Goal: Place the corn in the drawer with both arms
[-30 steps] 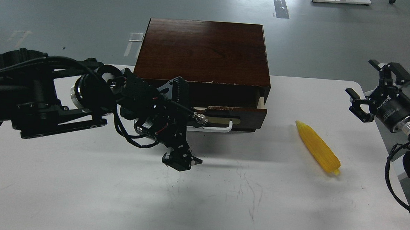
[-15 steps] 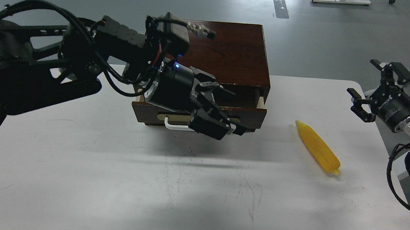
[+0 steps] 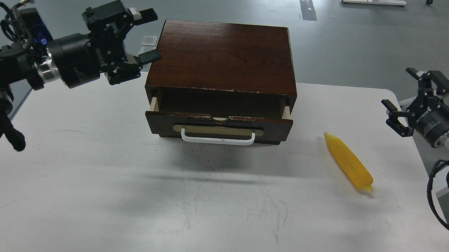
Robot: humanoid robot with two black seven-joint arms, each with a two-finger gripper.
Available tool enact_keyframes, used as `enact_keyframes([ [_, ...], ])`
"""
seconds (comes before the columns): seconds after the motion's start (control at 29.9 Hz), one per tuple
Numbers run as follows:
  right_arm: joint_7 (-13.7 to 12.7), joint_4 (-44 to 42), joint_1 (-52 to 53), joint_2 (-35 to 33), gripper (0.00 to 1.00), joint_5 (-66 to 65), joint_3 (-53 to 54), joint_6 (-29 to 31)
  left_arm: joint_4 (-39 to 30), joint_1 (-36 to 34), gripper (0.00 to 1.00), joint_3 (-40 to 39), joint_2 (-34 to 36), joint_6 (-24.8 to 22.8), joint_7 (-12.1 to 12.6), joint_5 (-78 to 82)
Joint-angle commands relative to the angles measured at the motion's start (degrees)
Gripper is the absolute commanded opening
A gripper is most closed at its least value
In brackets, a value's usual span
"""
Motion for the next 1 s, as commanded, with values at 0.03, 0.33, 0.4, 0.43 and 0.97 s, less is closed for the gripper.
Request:
enact_keyframes([
  [0.03,0.0,1.7,0.3,-0.4,1.0,-8.6,-0.1,0.0,7.5,7.0,0.99,-2.0,-0.6,-0.1,0.0,-11.4],
  [0.33,0.0,4.7,4.1,-5.0,1.0,-33.1,-0.2,0.0,17.8,14.1,0.99,-3.5,-4.6,-2.3,0.0,-15.7],
  [0.4,0.0,5.5,6.5,-6.5,1.0,-42.4,-0.2,0.0,19.4,14.5,0.99,-4.0,-6.3,-2.3,0.0,-16.5],
  [0.43,0.0,6.1,7.4,-7.0,1.0,-46.8,-0.3,0.0,20.1,14.6,0.99,-4.5,-7.2,-2.3,0.0,-16.5],
  [0.97,0.0,5.5,9.9,-3.0,1.0,-84.2,-6.5,-2.0,24.4,16.5,0.99,-6.8,-11.4,-2.3,0.0,-16.5],
])
